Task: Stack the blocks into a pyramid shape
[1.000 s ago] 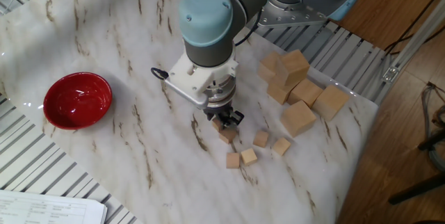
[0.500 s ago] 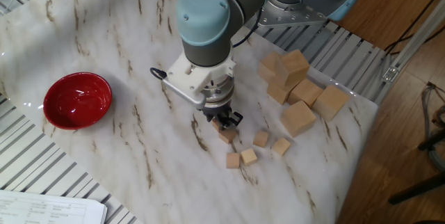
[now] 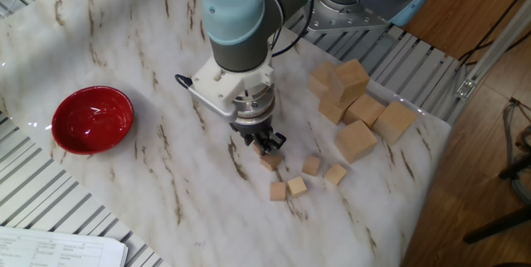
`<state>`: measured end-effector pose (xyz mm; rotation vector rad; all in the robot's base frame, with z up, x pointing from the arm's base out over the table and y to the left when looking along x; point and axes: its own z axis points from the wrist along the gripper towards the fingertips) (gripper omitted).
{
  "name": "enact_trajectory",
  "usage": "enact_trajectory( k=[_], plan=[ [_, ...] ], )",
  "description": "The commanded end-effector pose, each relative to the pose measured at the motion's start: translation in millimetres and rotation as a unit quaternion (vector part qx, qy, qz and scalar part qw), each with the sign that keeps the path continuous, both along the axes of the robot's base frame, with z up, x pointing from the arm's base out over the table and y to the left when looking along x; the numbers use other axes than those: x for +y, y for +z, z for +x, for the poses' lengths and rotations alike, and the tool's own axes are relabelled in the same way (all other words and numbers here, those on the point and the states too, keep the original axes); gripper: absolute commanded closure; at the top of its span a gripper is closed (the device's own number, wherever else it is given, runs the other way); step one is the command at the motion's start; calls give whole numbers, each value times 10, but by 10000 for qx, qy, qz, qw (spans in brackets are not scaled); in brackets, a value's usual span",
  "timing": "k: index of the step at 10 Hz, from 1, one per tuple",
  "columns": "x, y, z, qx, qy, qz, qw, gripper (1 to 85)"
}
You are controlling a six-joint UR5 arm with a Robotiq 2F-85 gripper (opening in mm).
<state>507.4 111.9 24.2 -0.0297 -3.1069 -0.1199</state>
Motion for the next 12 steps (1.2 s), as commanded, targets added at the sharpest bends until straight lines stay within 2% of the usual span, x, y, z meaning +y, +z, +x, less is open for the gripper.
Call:
enact_trajectory(
  k=[1, 6, 12],
  plan=[
    [13, 31, 25, -63, -108, 98, 9999, 457],
    [4, 105, 31, -15, -143, 66, 9999, 473],
    [-3, 50, 45, 27, -186, 64, 9998, 497]
  ],
)
